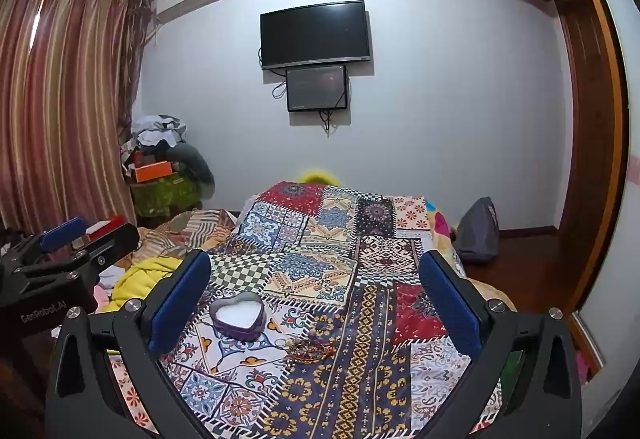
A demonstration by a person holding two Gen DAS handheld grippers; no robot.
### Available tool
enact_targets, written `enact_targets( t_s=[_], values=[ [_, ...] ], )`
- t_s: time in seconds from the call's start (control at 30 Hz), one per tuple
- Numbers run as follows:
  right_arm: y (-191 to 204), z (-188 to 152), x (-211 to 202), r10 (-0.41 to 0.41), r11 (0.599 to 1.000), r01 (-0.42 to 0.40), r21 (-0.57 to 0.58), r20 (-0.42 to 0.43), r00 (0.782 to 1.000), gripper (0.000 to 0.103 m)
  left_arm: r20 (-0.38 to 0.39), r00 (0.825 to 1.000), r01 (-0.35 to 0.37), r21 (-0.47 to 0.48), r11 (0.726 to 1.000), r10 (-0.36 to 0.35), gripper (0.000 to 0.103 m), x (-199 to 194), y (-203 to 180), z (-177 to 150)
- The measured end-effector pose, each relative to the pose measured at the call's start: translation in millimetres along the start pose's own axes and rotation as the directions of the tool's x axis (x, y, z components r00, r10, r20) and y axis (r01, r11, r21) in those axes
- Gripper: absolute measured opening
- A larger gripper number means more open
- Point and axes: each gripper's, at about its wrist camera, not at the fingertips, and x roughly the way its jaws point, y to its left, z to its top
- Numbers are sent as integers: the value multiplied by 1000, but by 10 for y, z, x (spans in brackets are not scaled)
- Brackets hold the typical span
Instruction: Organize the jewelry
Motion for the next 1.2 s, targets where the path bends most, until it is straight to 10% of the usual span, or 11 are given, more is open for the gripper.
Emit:
enact_targets(
  t_s=[1.2],
  values=[
    [20,-6,-13,8,1000,-8,9,-4,1000,103,6,1000,-17,-16,1000,17,103,-32,28,9]
  ],
)
